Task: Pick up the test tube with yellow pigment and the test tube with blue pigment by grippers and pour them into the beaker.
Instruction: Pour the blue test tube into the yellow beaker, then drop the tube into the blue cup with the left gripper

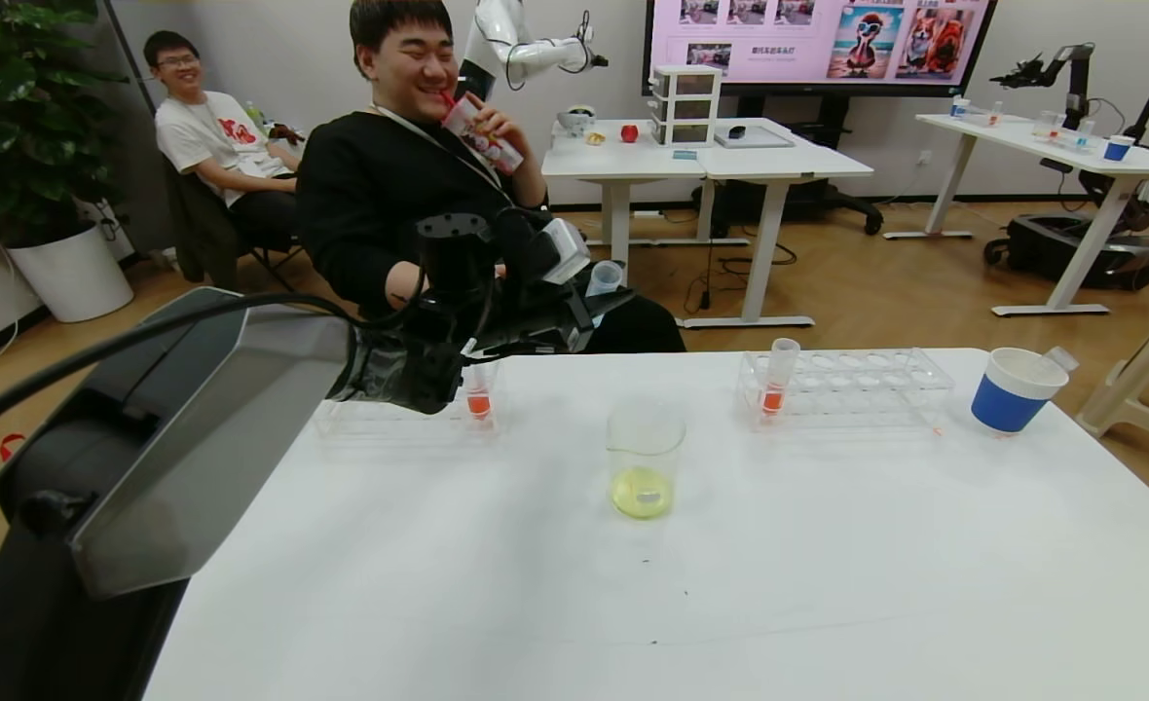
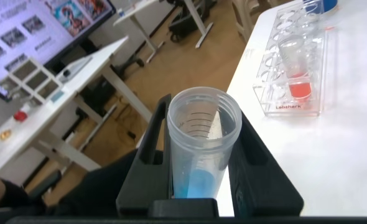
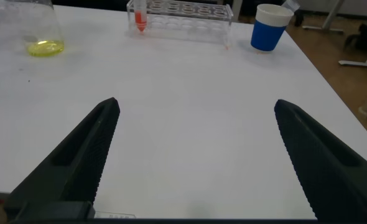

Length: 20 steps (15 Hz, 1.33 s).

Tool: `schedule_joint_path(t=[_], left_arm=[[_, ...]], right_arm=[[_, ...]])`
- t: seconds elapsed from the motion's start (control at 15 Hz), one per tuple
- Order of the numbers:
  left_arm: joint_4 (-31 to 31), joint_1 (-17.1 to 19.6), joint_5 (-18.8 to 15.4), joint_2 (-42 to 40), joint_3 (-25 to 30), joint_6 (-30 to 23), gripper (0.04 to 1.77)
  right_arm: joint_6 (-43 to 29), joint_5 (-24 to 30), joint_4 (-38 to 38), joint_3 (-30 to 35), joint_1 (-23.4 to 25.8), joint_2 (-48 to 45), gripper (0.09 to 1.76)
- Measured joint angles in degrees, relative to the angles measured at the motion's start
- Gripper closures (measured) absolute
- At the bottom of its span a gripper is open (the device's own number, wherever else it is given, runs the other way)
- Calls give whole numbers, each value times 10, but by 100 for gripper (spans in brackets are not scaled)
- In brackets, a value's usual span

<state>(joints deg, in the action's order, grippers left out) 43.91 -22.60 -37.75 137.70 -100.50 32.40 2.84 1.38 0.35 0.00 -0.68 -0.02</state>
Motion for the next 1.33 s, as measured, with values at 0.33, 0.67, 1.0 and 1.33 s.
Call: schedule_joint_path(t=[0.33, 0.67, 1.0, 1.33], left_arm=[[126, -5, -61, 34, 4, 48, 130], [160, -19, -102, 42, 52, 138, 130], [191, -30, -130, 43, 92, 229, 130], [195, -29, -156, 40, 93, 303, 130]], right_arm=[[0, 0, 0, 0, 0, 0, 11], [0, 0, 0, 0, 0, 0, 11], [0, 0, 0, 0, 0, 0, 11], [0, 0, 0, 0, 0, 0, 11]])
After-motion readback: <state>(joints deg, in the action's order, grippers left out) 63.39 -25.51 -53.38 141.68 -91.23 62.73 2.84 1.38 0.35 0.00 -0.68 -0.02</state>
